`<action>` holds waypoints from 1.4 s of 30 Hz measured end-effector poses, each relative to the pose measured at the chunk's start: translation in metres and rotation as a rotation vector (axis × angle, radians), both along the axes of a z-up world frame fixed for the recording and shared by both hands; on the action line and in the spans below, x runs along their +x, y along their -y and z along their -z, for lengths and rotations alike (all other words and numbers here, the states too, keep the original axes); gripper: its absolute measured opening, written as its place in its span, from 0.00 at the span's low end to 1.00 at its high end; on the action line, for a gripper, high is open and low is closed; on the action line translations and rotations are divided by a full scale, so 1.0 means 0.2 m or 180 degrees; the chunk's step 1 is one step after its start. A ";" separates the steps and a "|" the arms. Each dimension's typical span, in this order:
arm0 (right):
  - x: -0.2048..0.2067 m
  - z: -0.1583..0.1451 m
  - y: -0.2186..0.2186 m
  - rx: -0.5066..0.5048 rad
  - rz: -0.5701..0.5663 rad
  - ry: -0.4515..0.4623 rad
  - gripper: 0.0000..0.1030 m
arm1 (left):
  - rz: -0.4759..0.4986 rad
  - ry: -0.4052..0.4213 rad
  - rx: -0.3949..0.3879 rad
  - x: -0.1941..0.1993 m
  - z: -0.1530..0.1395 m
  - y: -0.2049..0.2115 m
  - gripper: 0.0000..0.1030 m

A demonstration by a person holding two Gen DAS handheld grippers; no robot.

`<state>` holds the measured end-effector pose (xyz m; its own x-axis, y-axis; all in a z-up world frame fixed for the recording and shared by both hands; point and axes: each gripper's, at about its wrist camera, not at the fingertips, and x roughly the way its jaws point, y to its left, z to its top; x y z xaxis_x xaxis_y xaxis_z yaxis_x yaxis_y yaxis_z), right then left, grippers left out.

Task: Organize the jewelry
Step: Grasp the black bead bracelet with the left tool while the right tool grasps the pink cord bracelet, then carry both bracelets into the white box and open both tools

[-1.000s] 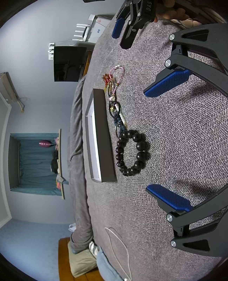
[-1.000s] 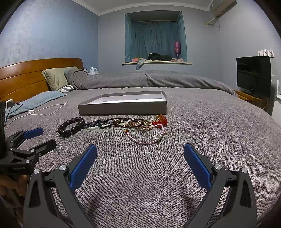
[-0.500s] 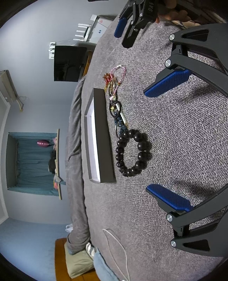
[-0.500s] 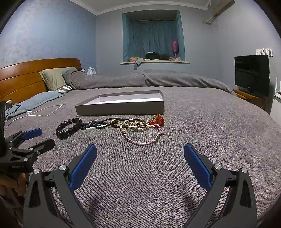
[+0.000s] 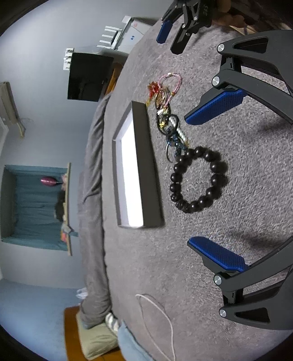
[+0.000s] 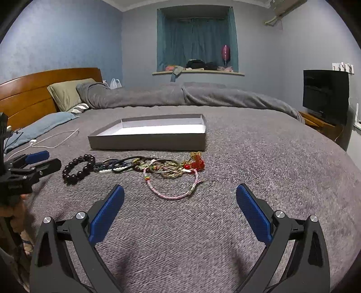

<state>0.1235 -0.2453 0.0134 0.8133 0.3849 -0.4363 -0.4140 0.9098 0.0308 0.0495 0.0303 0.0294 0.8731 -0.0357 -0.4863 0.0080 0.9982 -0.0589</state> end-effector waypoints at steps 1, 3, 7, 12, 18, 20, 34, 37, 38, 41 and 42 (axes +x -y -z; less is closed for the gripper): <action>0.02 -0.01 0.00 -0.0001 -0.0002 -0.0028 0.95 | -0.0007 -0.0040 -0.0029 0.02 -0.01 -0.02 0.95; 0.08 -0.02 0.01 -0.0008 0.0009 -0.0091 0.95 | -0.0013 -0.0083 -0.0025 0.05 -0.02 -0.04 0.94; 0.17 -0.02 0.03 -0.0069 0.0043 -0.0234 0.95 | -0.0084 -0.0109 0.0101 0.11 -0.04 -0.08 0.93; 0.29 0.02 0.03 -0.0162 -0.0006 -0.0571 0.71 | 0.0014 -0.0462 0.0080 0.22 0.02 -0.11 0.81; 0.34 0.07 -0.01 -0.0290 -0.0098 -0.0742 0.56 | 0.0070 -0.0796 0.0023 0.31 0.10 -0.15 0.69; 0.36 0.08 -0.03 -0.0333 -0.0122 -0.0781 0.47 | 0.0072 -0.0846 0.0030 0.32 0.12 -0.15 0.67; 0.39 0.12 -0.11 -0.0496 -0.0213 -0.0812 0.05 | 0.0143 -0.1001 0.0069 0.36 0.18 -0.14 0.62; 0.38 0.10 -0.09 -0.0408 -0.0210 -0.0779 0.05 | 0.0201 -0.0954 0.0102 0.34 0.16 -0.12 0.37; 0.37 0.09 -0.08 -0.0355 -0.0216 -0.0762 0.05 | 0.0229 -0.0938 0.0121 0.34 0.16 -0.10 0.33; 0.35 0.03 -0.04 -0.0185 -0.0239 -0.0699 0.05 | 0.0263 -0.0855 0.0094 0.32 0.13 -0.09 0.14; 0.35 0.01 -0.03 -0.0148 -0.0243 -0.0677 0.05 | 0.0277 -0.0832 0.0048 0.31 0.12 -0.10 0.14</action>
